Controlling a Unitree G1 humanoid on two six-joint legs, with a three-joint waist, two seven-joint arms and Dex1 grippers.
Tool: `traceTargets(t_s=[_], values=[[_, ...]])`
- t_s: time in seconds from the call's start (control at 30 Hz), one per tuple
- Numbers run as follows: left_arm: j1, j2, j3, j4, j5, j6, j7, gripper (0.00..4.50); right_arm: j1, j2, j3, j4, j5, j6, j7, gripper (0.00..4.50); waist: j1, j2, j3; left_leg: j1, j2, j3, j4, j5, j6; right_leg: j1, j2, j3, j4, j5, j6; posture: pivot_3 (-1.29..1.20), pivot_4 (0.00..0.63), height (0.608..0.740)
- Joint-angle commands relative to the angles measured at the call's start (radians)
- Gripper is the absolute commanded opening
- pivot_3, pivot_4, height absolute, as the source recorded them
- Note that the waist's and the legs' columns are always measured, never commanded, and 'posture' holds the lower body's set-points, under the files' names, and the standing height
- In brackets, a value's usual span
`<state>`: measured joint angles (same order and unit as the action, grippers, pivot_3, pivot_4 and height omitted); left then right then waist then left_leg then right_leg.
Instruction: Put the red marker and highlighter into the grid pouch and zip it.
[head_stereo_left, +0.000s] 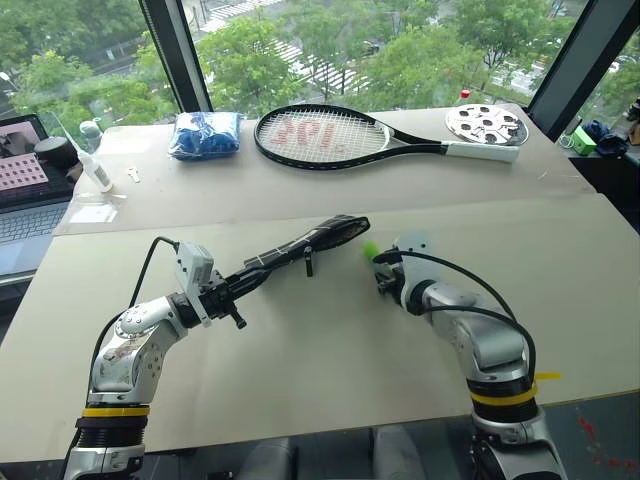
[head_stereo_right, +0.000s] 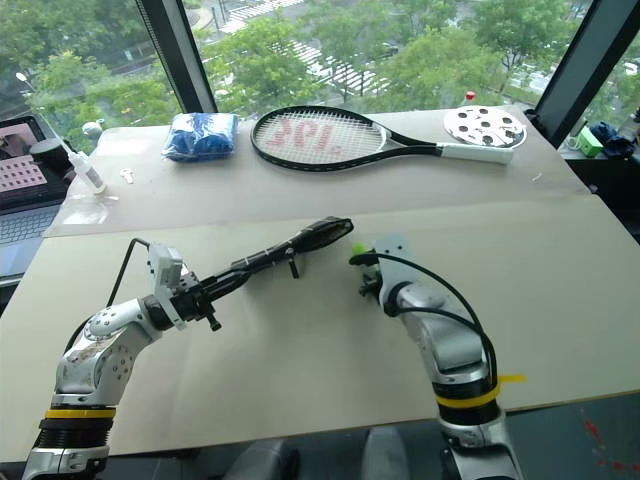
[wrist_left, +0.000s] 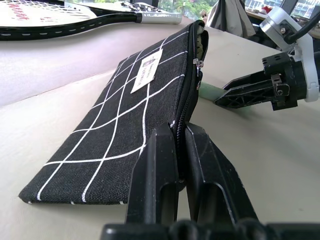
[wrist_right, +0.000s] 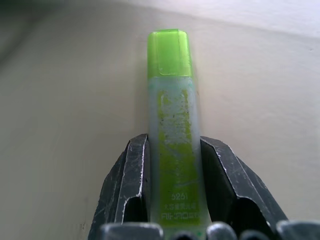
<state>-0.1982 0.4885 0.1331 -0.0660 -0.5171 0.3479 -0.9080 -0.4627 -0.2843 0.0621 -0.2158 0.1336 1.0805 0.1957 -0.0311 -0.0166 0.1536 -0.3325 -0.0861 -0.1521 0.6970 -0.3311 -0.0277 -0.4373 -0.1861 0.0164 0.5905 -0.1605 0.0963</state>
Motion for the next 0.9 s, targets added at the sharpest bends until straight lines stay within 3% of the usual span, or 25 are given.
traceTargets(t_s=[0.03, 0.27, 0.4, 0.53, 0.9], values=[[-0.007, 0.008, 0.019, -0.022, -0.014, -0.013, 0.001, 0.00, -0.090, -0.078, -0.059, 0.113, -0.004, -0.095, 0.054, 1.04, 0.003, 0.000, 0.000, 0.000, 0.000, 0.000, 0.000, 0.000, 0.000, 0.000, 0.000, 0.000, 0.000, 0.000, 0.000, 0.00, 0.150, 0.740], [-0.007, 0.013, 0.015, -0.024, -0.013, -0.007, -0.003, 0.00, -0.242, -0.328, 0.004, 0.182, -0.041, -0.467, 0.326, 1.04, -0.009, 0.001, 0.001, -0.004, 0.001, 0.000, -0.001, 0.001, -0.001, -0.005, 0.001, 0.000, -0.001, 0.000, 0.000, 0.00, 0.150, 0.740], [-0.013, 0.016, 0.012, -0.021, -0.013, -0.003, -0.009, 0.00, -0.208, -0.487, 0.096, 0.038, -0.046, -0.751, 0.613, 1.04, -0.014, 0.001, 0.002, -0.004, 0.002, 0.000, -0.002, 0.000, 0.000, -0.004, 0.001, 0.000, -0.005, 0.000, 0.000, 0.00, 0.150, 0.740], [-0.020, 0.015, 0.004, -0.022, -0.013, 0.003, -0.011, 0.00, -0.181, -0.599, 0.171, -0.012, -0.118, -0.925, 0.761, 1.04, -0.012, 0.001, 0.002, -0.004, 0.002, 0.000, -0.003, 0.000, 0.000, -0.004, 0.002, 0.000, -0.006, 0.000, 0.001, 0.00, 0.150, 0.740], [-0.014, 0.013, -0.016, -0.031, -0.010, 0.007, -0.015, 0.00, -0.199, -0.526, 0.216, 0.100, -0.254, -1.042, 0.746, 1.04, -0.005, 0.001, 0.002, -0.004, 0.002, 0.001, -0.002, 0.000, 0.000, -0.003, 0.002, 0.000, -0.007, 0.001, 0.001, 0.00, 0.150, 0.740]])
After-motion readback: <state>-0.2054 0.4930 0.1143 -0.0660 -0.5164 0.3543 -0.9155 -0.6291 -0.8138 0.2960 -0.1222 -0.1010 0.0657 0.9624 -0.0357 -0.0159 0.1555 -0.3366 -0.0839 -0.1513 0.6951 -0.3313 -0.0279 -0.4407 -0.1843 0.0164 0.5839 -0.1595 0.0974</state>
